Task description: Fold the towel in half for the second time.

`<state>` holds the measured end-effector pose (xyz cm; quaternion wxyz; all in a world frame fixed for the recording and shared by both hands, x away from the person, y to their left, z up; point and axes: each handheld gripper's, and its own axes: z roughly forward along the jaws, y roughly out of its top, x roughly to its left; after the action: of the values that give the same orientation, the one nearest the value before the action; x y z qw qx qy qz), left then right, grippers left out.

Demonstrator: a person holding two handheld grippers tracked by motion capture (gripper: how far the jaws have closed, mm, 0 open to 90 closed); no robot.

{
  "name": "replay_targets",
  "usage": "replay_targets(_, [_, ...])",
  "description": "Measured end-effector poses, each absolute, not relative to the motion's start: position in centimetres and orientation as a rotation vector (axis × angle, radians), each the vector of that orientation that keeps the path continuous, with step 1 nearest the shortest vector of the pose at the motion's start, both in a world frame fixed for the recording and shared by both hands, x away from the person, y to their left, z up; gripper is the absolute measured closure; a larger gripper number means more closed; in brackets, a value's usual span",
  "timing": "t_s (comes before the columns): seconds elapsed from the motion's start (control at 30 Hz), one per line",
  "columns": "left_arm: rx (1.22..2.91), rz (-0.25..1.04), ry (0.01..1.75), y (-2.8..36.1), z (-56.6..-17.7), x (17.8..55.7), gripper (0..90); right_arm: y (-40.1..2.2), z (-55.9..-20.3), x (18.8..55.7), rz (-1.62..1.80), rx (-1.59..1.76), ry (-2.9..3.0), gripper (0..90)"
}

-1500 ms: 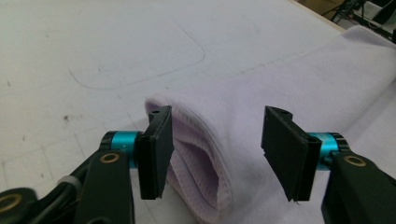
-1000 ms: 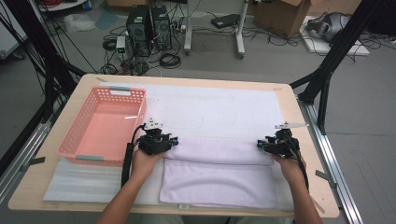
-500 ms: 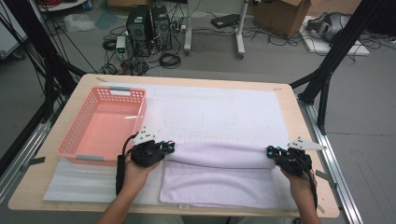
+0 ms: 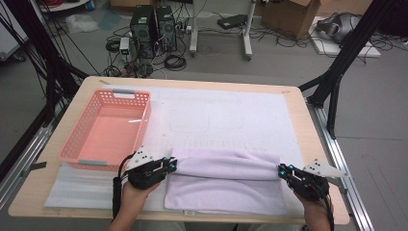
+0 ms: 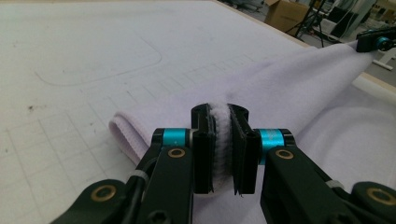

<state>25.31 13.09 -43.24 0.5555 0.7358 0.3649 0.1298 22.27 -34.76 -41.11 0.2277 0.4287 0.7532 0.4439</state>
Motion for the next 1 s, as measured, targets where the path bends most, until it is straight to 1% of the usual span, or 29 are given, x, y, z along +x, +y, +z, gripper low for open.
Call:
replay_targets(0.17, [1.740,0.311,0.884,13.5,-43.7,23.8,79.0,-34.5,-41.4,20.8,1.209,1.171,2.089,82.5])
replay_targets(0.27, [1.726,0.313,0.897,13.9,-43.7,22.9,70.9,-34.3,-41.5,19.9,1.183,1.159,2.103,82.4])
replay_targets(0.3, [1.720,0.312,0.909,14.0,-43.7,22.7,63.9,-34.3,-41.5,19.6,1.174,1.162,2.108,81.7])
replay_targets(0.33, [1.720,0.306,0.920,14.1,-43.7,22.4,58.8,-34.2,-41.6,19.4,1.165,1.158,2.117,79.4])
replay_targets(0.37, [1.721,0.312,0.924,14.0,-43.7,22.2,56.6,-34.1,-41.6,19.1,1.153,1.155,2.124,72.6])
replay_targets(0.4, [1.726,0.324,0.935,14.0,-43.8,21.9,52.5,-34.1,-41.7,19.0,1.149,1.160,2.119,62.7])
replay_targets(0.43, [1.730,0.327,0.942,14.0,-43.8,21.7,48.7,-34.1,-41.6,18.7,1.153,1.179,2.099,57.6])
replay_targets(0.5, [1.736,0.344,0.936,13.9,-43.7,21.5,45.8,-34.2,-41.3,18.2,1.182,1.188,2.067,51.0])
replay_targets(0.53, [1.742,0.349,0.931,13.8,-43.7,21.4,45.4,-34.2,-41.1,18.0,1.196,1.185,2.050,49.1])
replay_targets(0.67, [1.779,0.335,0.925,13.1,-44.1,21.3,44.2,-33.9,-41.2,17.7,1.216,1.160,2.081,46.9])
replay_targets(0.77, [1.814,0.304,0.923,12.4,-44.4,21.5,50.3,-33.0,-42.4,18.3,1.142,1.136,2.188,49.5])
replay_targets(0.8, [1.838,0.305,0.919,12.2,-44.5,21.6,53.5,-32.9,-42.7,18.5,1.133,1.142,2.210,50.2])
replay_targets(0.83, [1.838,0.305,0.919,12.2,-44.5,21.6,59.3,-32.7,-43.1,18.7,1.116,1.144,2.240,54.1])
replay_targets(0.87, [1.876,0.311,0.914,11.9,-44.7,21.5,66.8,-32.5,-43.3,18.8,1.096,1.138,2.270,63.2])
replay_targets(0.9, [1.892,0.313,0.906,11.8,-44.8,21.5,71.8,-32.4,-43.6,18.9,1.070,1.114,2.300,66.6])
replay_targets(0.93, [1.899,0.317,0.906,11.7,-44.8,21.5,76.4,-32.2,-43.7,18.9,1.042,1.103,2.320,72.3])
replay_targets(0.97, [1.902,0.327,0.904,11.7,-44.8,21.4,80.4,-32.2,-43.8,18.9,1.035,1.095,2.340,82.1])
replay_targets(1.0, [1.903,0.332,0.906,11.7,-44.7,21.4,81.6,-32.2,-43.8,18.8,1.037,1.087,2.342,86.8])
